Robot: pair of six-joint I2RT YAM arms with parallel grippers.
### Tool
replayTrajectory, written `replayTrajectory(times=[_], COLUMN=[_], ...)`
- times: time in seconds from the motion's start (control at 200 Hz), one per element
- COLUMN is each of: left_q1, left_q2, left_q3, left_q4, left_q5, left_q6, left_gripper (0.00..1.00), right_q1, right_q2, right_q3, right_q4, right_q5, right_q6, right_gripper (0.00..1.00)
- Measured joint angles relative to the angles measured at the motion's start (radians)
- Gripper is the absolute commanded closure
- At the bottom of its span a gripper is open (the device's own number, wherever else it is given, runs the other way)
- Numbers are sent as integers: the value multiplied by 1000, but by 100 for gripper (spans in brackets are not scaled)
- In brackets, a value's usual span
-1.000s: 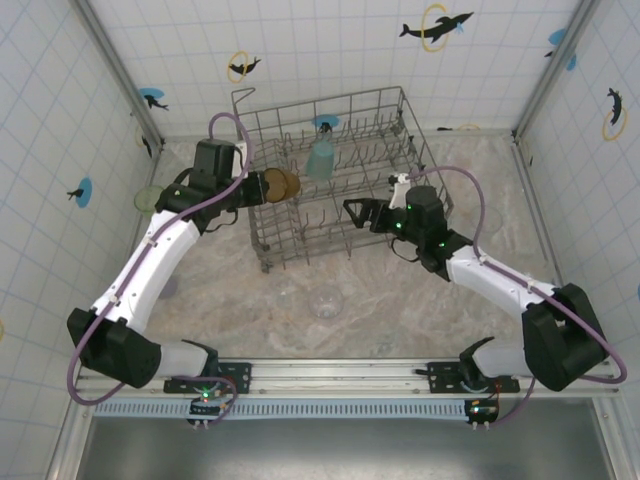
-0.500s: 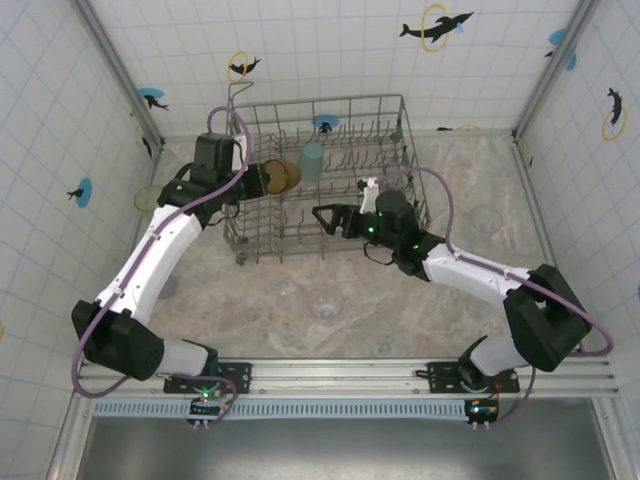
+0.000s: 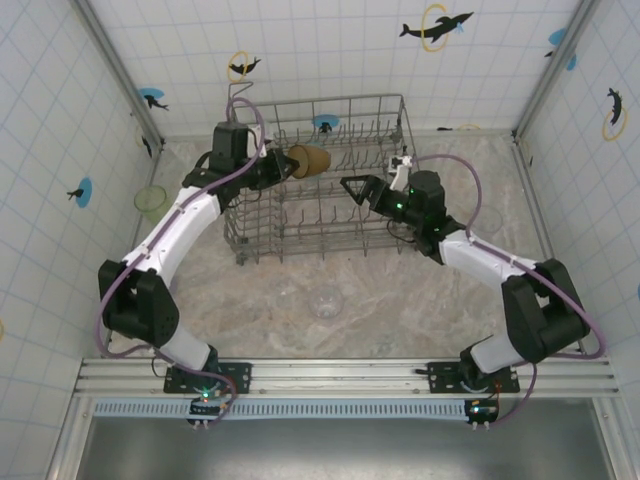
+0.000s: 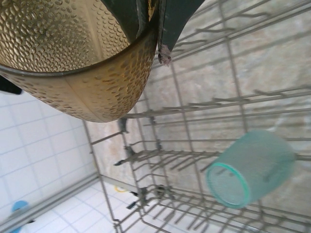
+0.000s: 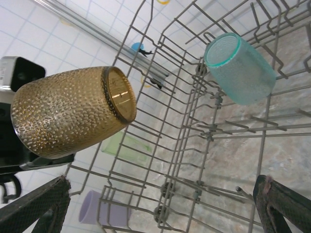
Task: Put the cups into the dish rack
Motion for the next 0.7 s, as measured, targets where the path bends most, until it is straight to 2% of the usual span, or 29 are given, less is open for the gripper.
replayTrajectory(times=[0.275,0.701], left_q1=[3,3], left_q2=[106,158], left_q3=[0,-17], left_q4=[253,475], left_q5=[187,295], left_q6=[-207,-406], left_gripper=[100,100], right_q1=[-27,-38], right_q2=[75,215], right_q3=[14,114], right_q4=[198,473], right_q5=[-88,-83], right_q6=[146,377], right_gripper=[0,0])
